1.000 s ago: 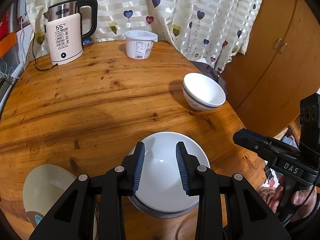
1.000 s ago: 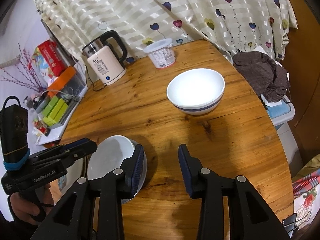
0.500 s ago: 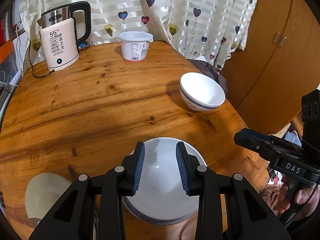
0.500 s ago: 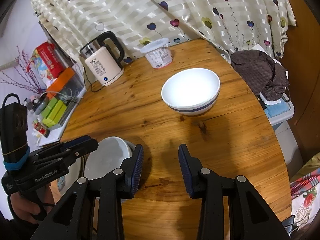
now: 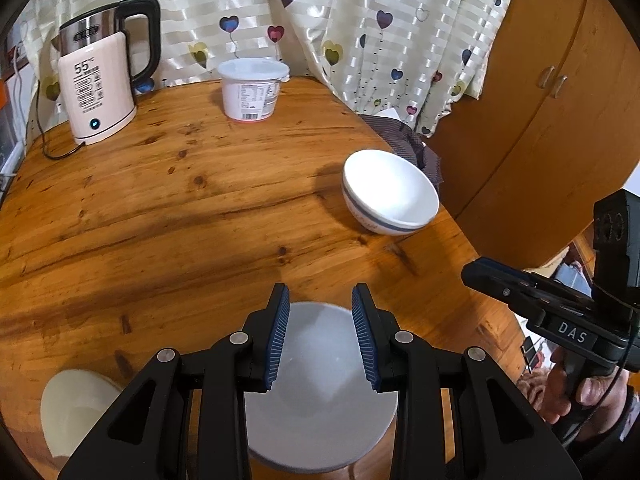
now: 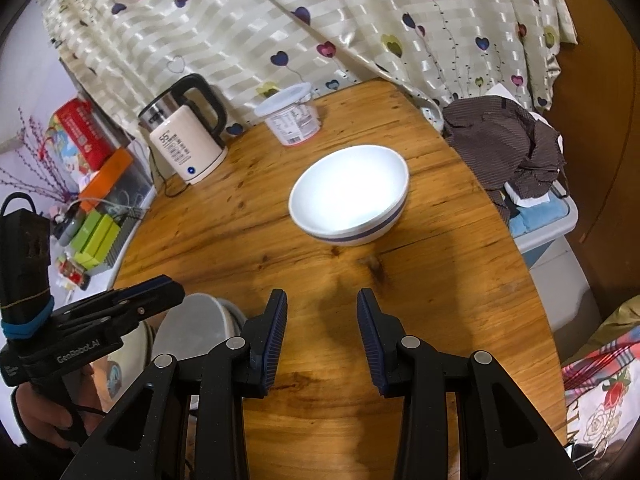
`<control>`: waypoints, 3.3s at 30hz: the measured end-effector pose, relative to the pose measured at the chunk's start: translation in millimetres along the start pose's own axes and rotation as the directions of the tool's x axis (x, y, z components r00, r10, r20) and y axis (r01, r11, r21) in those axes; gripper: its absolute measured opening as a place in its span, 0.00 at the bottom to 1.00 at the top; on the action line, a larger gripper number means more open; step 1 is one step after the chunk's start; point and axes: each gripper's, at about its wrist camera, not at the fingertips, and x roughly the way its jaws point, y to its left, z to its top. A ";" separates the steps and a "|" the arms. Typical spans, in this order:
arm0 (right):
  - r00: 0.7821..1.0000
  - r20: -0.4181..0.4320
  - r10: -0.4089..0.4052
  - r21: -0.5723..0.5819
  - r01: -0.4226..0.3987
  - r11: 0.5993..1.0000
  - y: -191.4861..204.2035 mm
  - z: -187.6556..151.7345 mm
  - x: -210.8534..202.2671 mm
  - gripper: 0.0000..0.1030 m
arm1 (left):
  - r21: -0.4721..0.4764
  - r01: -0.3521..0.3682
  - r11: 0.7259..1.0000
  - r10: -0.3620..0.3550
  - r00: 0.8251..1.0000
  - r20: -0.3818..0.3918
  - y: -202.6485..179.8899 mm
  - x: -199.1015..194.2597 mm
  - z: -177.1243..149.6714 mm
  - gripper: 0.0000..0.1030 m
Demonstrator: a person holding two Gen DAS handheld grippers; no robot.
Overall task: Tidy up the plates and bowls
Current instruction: 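Move both grippers toward the remaining white blue-rimmed bowl, then close the right gripper on the rim of the white bowl, then lift the white bowl with the right gripper and carry it over the steel bowl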
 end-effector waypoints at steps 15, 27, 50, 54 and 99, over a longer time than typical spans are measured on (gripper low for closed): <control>0.999 0.012 -0.046 0.040 0.045 0.998 -21.8 24.2 10.4 0.35 | 0.000 0.073 0.997 -0.073 0.995 -0.061 -8.5 30.2 31.6 0.33; 0.997 0.020 -0.070 0.078 0.069 0.995 -39.3 49.4 24.7 0.35 | 0.004 0.106 0.994 -0.105 0.989 -0.101 -16.9 52.5 63.4 0.33; 0.997 -0.013 -0.081 0.127 0.083 0.988 -64.7 68.6 60.5 0.31 | -0.036 0.110 0.993 -0.114 0.980 -0.163 -21.1 107.8 87.3 0.33; 0.997 -0.021 -0.077 0.127 0.079 0.989 -66.2 69.3 65.9 0.28 | -0.036 0.113 0.993 -0.117 0.978 -0.173 -22.2 114.4 87.9 0.33; 0.997 0.063 -0.039 0.023 0.038 0.999 -0.2 60.2 7.8 0.18 | -0.015 0.112 0.994 -0.112 0.993 -0.046 -24.0 31.0 67.0 0.29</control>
